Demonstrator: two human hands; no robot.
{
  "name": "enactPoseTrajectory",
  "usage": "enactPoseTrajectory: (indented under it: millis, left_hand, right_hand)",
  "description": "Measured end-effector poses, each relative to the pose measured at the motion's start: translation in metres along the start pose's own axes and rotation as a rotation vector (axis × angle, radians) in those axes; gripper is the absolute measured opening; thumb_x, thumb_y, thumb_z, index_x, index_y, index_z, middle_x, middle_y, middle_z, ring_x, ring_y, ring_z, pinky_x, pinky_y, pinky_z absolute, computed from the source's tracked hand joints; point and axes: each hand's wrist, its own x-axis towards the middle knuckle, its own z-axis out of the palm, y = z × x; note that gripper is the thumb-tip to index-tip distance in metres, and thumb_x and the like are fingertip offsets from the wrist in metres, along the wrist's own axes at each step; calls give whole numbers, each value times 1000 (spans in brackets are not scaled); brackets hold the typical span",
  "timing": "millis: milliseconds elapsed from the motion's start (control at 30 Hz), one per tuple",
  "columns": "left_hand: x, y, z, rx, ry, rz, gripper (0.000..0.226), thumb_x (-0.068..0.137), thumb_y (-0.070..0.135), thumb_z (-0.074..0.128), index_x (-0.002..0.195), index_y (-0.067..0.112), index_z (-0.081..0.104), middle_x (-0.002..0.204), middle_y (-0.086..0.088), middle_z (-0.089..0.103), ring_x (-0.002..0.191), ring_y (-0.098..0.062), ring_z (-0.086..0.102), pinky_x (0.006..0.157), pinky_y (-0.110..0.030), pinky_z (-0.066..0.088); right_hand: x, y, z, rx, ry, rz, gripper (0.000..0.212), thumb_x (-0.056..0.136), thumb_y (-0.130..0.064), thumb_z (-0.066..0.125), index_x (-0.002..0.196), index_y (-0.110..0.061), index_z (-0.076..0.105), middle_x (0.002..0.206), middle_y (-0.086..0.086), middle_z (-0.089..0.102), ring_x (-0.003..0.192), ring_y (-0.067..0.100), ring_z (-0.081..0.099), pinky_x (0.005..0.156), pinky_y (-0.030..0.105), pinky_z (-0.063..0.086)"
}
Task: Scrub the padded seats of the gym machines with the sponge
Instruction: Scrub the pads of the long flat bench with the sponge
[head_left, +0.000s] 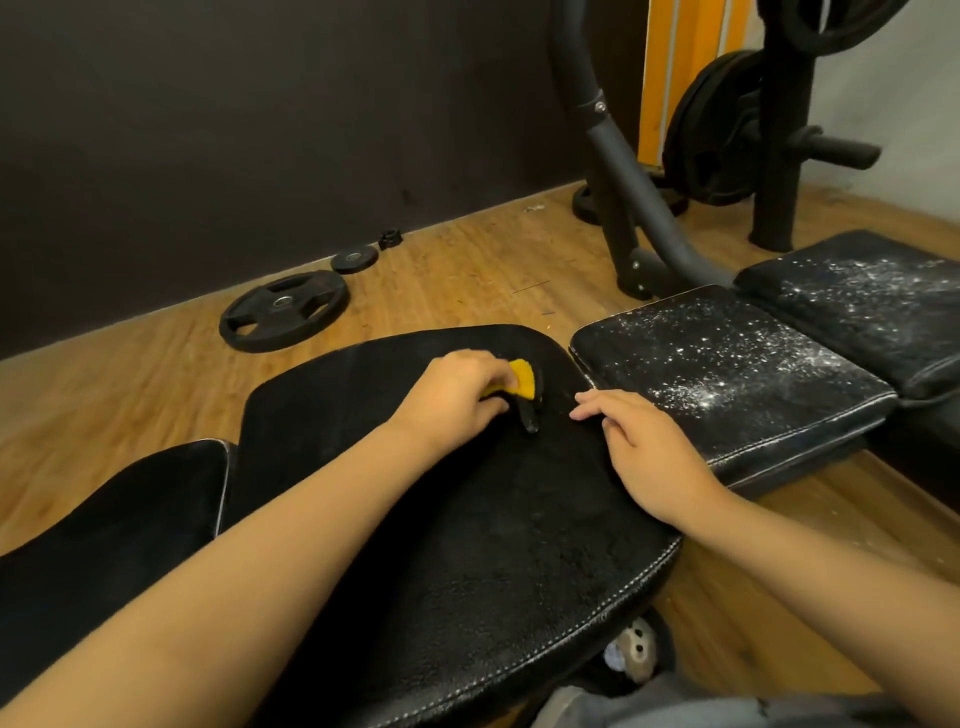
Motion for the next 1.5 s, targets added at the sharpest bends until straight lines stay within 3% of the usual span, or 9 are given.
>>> enactPoseTrajectory:
  millis: [167, 467, 667, 800, 1000, 1167, 1300, 1500]
  left_hand:
    - [62, -23, 8, 54, -3, -92, 25, 90, 19, 66, 114, 15, 64, 115, -6, 64, 107, -27, 58, 91, -40, 47]
    - [107, -33, 11, 64, 12, -131, 20, 87, 16, 67, 106, 15, 65, 112, -6, 65, 106, -26, 59, 86, -33, 45]
    - [68, -16, 6, -31, -34, -20, 18, 83, 15, 72, 101, 17, 69, 108, -2, 68, 101, -19, 61, 82, -24, 44]
    - [23, 6, 7, -35, 3, 127, 20, 82, 19, 73, 101, 18, 69, 102, 1, 66, 97, -18, 59, 83, -34, 47]
    - [-33, 10, 18, -84, 108, 256, 19, 83, 18, 72, 101, 20, 69, 101, 5, 65, 92, -15, 57, 77, -28, 48]
    - [-4, -39, 7, 28, 181, 40, 20, 83, 12, 71, 104, 13, 70, 105, -4, 66, 101, -26, 58, 84, -38, 47]
    - [22, -77, -5, 95, 207, -152, 21, 87, 11, 68, 107, 9, 68, 106, -11, 65, 107, -32, 55, 87, -42, 43]
    - [51, -87, -13, 114, 139, -329, 25, 89, 16, 66, 114, 13, 65, 115, -11, 65, 110, -29, 57, 91, -40, 45]
  right_hand:
    - [-2, 2, -1, 78, 23, -2, 39, 98, 1, 38, 102, -23, 68, 128, -13, 56, 125, -1, 43, 96, -2, 24]
    - [0, 1, 0, 61, 63, -9, 37, 96, 2, 40, 97, -20, 70, 119, -16, 57, 119, -6, 47, 96, -2, 26]
    - [0, -4, -1, 34, 79, 4, 27, 95, -5, 49, 98, -22, 70, 116, -18, 58, 110, -7, 47, 88, -7, 23]
    - [-1, -4, -2, -3, 86, 3, 25, 94, -6, 51, 101, -22, 69, 118, -15, 59, 110, -4, 48, 87, -7, 23]
    - [0, 0, 0, -47, 97, -7, 28, 95, -10, 51, 113, -24, 67, 138, -15, 49, 130, 3, 40, 99, 4, 20]
    - [0, 1, 0, -29, 87, 10, 27, 96, -10, 49, 109, -26, 67, 136, -16, 51, 131, 4, 39, 103, 10, 22]
    - [-1, 2, 1, -3, 107, 4, 28, 96, -9, 49, 107, -28, 68, 129, -18, 55, 123, -3, 42, 96, -2, 21]
    - [-3, -1, 2, 202, 214, 40, 37, 98, -1, 37, 125, -23, 49, 113, -10, 55, 109, -4, 51, 94, 9, 39]
